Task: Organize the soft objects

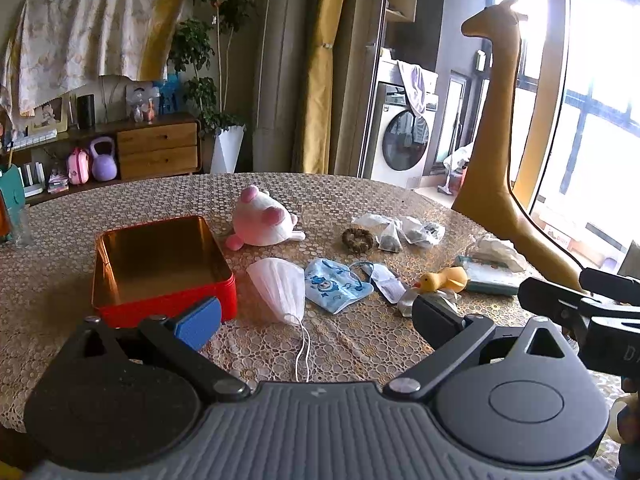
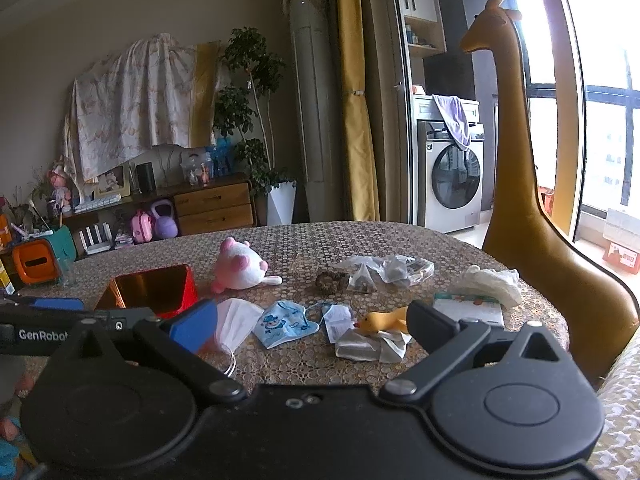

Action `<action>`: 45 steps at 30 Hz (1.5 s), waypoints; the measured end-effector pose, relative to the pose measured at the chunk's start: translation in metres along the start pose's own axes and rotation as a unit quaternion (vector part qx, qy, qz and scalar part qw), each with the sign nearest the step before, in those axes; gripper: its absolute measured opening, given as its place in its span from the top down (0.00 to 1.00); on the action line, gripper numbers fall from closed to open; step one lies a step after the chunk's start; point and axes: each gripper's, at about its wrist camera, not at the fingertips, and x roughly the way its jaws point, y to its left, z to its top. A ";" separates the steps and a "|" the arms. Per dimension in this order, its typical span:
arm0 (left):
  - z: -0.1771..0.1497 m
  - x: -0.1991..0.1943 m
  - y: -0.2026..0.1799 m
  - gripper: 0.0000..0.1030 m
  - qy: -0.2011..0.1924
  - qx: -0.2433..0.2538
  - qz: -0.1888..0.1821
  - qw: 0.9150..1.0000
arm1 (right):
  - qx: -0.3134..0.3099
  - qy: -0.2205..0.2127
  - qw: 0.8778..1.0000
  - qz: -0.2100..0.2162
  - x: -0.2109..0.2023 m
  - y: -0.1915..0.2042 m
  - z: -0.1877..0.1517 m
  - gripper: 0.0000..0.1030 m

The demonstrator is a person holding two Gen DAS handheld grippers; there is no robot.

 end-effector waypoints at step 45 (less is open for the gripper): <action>0.056 0.263 0.023 0.03 0.232 -0.048 0.039 0.971 | 0.095 0.205 0.973 -0.051 0.209 -0.117 0.039 0.16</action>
